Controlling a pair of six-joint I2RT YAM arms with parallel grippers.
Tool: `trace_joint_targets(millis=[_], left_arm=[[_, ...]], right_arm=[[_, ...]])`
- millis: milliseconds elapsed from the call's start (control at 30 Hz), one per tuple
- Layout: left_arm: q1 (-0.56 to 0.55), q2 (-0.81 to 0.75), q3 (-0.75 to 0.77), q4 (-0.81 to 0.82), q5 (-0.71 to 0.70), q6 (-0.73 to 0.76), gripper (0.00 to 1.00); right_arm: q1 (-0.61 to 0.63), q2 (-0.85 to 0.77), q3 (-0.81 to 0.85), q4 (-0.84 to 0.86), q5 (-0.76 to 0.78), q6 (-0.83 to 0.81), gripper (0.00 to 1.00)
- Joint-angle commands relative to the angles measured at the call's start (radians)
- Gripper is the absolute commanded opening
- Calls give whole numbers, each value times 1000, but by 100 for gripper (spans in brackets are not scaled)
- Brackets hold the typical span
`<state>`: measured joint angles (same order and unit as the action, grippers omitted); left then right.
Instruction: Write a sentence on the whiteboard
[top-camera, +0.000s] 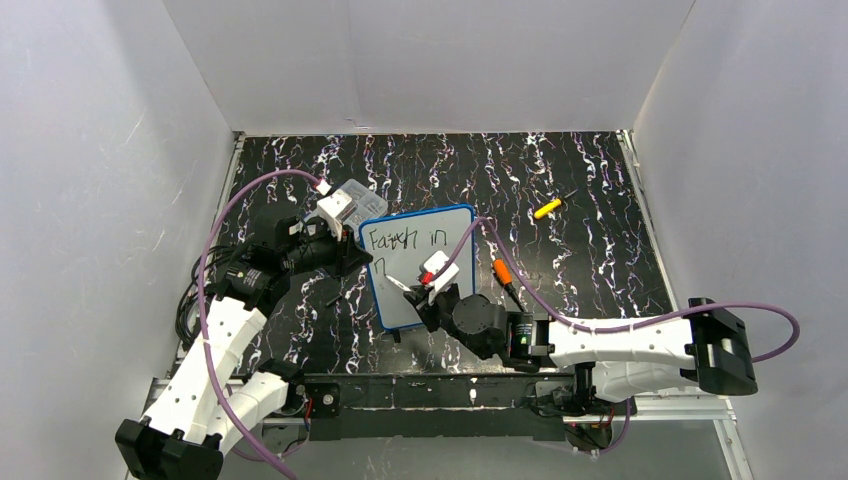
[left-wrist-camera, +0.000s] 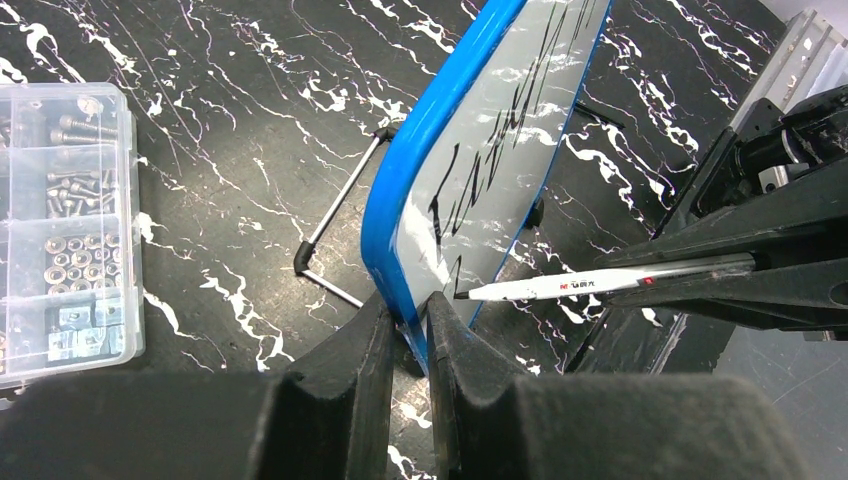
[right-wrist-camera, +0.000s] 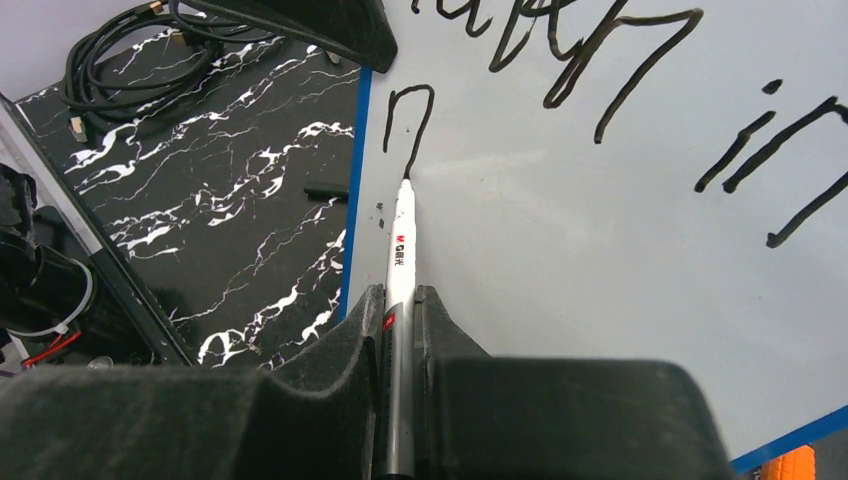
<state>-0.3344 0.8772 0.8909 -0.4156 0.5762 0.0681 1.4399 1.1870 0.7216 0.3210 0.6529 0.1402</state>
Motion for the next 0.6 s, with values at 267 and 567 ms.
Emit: trace_joint_targets(millis=[267, 567], left_arm=[[-8, 11, -27, -61, -12, 27, 0], [-8, 12, -27, -61, -12, 26, 0]], right_arm=[[-6, -91, -42, 128, 20, -14, 1], [-6, -45, -15, 135, 41, -54, 1]])
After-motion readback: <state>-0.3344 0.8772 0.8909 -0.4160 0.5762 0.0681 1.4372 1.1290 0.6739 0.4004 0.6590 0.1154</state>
